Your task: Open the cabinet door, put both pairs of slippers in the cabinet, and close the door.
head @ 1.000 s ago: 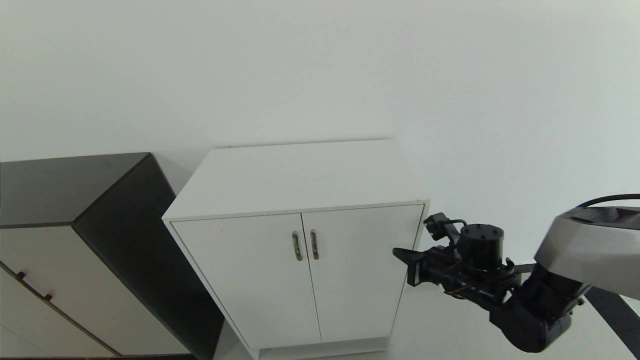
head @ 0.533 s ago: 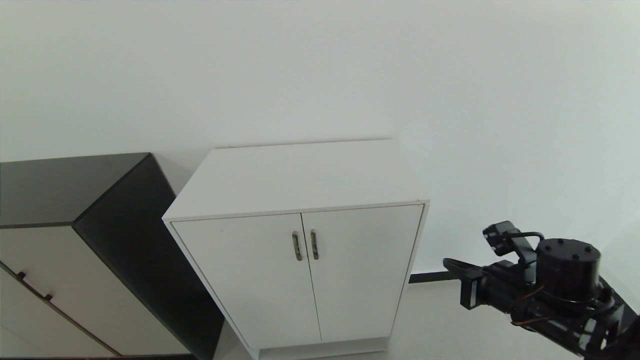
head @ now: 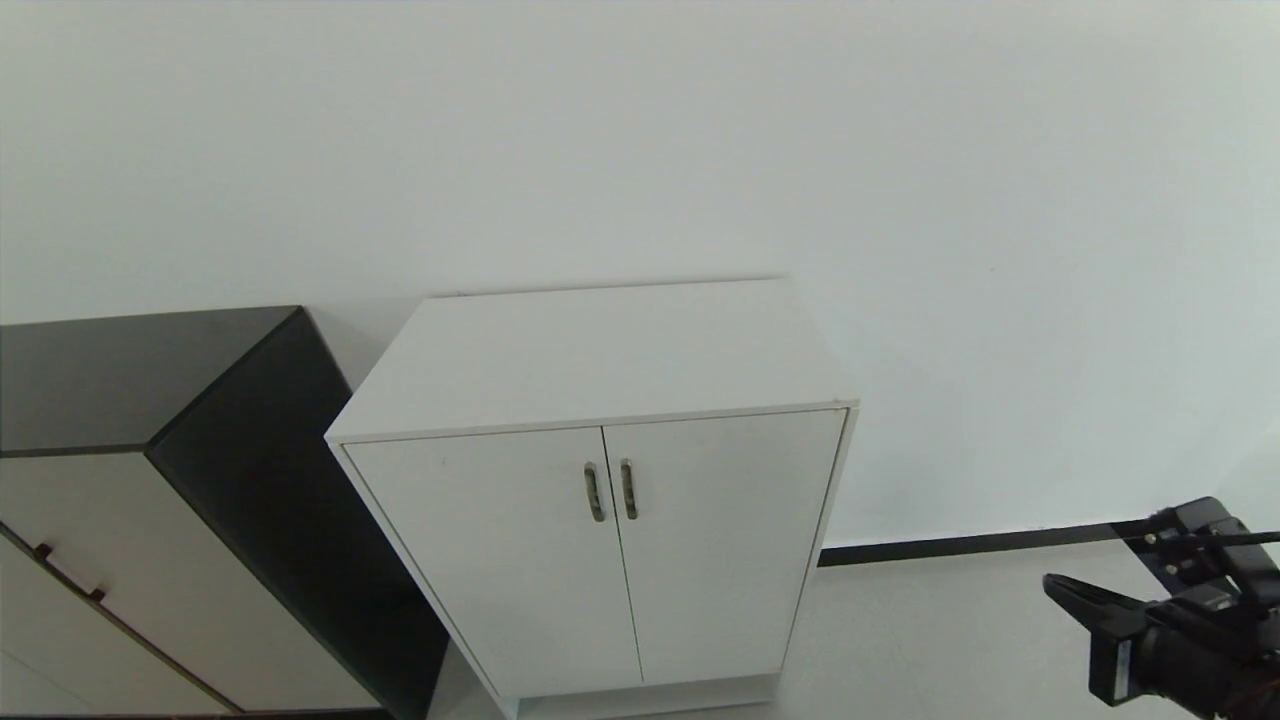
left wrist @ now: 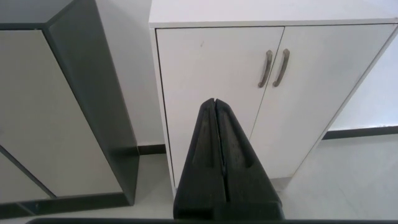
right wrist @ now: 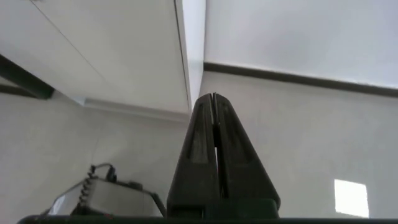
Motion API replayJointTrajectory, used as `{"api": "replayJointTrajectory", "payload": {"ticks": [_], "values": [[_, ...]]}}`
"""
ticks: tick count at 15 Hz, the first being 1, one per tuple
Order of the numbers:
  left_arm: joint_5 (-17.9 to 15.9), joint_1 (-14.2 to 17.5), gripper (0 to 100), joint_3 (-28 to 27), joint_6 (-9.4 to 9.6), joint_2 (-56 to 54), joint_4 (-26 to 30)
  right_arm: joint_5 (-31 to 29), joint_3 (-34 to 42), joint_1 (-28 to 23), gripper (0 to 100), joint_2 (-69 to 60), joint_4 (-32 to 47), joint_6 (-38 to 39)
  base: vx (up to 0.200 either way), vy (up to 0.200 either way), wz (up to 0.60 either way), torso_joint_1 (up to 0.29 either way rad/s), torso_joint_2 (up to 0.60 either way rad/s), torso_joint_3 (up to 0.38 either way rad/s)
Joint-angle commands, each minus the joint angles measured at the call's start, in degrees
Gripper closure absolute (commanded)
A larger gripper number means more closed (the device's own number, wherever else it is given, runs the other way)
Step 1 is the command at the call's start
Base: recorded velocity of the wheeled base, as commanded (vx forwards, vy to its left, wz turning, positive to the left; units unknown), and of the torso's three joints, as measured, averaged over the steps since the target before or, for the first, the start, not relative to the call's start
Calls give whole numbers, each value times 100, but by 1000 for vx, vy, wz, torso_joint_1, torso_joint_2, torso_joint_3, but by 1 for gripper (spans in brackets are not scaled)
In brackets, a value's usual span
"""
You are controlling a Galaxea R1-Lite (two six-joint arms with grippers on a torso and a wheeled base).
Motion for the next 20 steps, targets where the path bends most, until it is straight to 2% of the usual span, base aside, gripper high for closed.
{"api": "replayJointTrajectory", "payload": {"ticks": [1,6,7,8,14,20], "values": [[4,1,100,0,-2,-1,-9,36,110,-168,100,-2017,1799,-45,0,0,0,0,0,0],[-5,1,100,0,7,-1,0,396,40,-176,100,-4399,4700,-19,0,0,0,0,0,0],[-5,1,100,0,7,-1,0,396,40,-176,100,-4399,4700,-19,0,0,0,0,0,0],[-5,1,100,0,7,-1,0,387,40,-176,100,-4935,5122,-10,0,0,0,0,0,0],[-5,1,100,0,7,-1,0,352,75,-176,100,-5708,5711,262,0,0,0,0,0,0],[-5,1,100,0,7,-1,0,378,40,-150,100,-5752,5755,245,0,0,0,0,0,0]]}}
